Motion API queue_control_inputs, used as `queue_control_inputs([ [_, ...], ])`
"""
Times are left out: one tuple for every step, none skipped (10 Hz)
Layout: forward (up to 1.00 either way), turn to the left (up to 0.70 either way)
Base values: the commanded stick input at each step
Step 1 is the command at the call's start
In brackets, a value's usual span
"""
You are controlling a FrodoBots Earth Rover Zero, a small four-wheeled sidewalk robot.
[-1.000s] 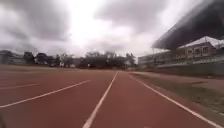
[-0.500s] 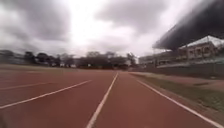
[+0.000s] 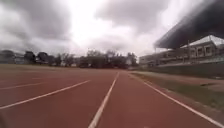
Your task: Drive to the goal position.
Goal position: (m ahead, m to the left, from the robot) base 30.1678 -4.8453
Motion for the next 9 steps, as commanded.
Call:
queue_control_inputs([
  [0.70,0.00],
  [0.70,0.00],
  [0.70,0.00],
  [0.70,0.00],
  [0.70,0.00],
  [0.70,0.00],
  [0.70,0.00],
  [0.70,0.00],
  [0.70,0.00],
])
